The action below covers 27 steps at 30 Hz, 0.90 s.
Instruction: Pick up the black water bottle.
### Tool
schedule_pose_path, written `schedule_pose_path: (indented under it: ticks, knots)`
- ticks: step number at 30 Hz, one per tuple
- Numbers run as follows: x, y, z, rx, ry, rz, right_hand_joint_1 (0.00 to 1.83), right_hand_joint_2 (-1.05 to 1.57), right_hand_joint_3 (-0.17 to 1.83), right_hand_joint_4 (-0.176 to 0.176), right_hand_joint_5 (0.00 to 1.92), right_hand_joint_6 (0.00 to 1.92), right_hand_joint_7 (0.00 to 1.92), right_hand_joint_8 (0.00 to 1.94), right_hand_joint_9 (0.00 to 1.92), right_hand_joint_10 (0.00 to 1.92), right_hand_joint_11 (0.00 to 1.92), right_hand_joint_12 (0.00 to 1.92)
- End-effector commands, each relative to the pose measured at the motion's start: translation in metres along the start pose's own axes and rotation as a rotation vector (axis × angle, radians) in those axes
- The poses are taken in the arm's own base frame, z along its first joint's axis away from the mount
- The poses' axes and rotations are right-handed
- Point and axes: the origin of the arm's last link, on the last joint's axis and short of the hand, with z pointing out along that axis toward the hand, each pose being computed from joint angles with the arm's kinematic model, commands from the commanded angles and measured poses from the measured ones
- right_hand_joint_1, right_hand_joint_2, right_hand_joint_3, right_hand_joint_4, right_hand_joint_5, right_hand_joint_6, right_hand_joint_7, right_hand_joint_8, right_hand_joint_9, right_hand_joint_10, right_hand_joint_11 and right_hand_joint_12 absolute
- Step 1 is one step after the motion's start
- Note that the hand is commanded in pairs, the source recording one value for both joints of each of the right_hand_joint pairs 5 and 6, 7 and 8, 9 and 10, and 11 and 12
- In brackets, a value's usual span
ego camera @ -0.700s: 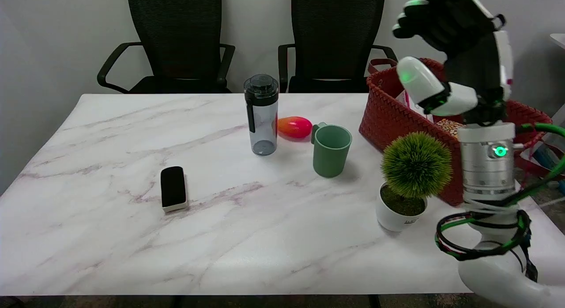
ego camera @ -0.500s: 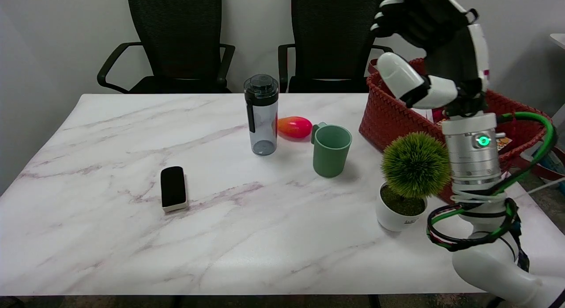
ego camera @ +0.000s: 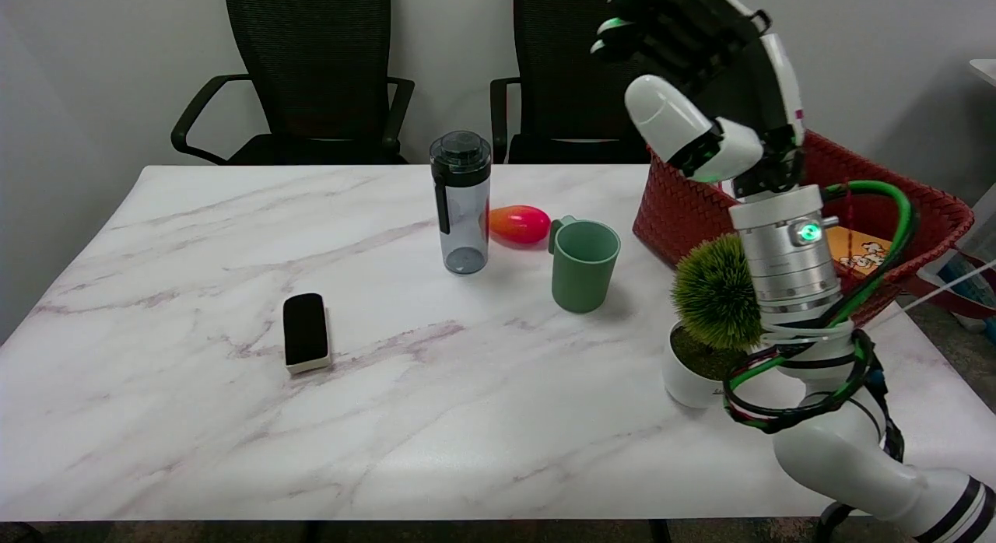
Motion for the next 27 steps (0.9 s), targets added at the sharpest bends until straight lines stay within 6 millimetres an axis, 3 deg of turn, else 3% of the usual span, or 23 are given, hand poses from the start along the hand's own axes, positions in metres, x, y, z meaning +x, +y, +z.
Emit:
schedule_pose_path:
  ticks: [1, 10, 27]
  knots:
    - [-0.055, 0.025, -0.005, -0.166, -0.129, 0.212, 0.99, 0.33, 0.91, 0.000, 0.60, 0.60, 0.65, 0.65, 0.73, 0.73, 0.75, 0.75]
    - [-0.077, 0.034, -0.013, -0.242, -0.169, 0.249, 0.99, 0.32, 0.91, 0.000, 0.59, 0.59, 0.64, 0.64, 0.72, 0.72, 0.73, 0.73]
    - [-0.121, 0.068, -0.043, -0.415, -0.152, 0.359, 0.99, 0.32, 0.92, 0.000, 0.60, 0.60, 0.63, 0.63, 0.69, 0.69, 0.68, 0.68]
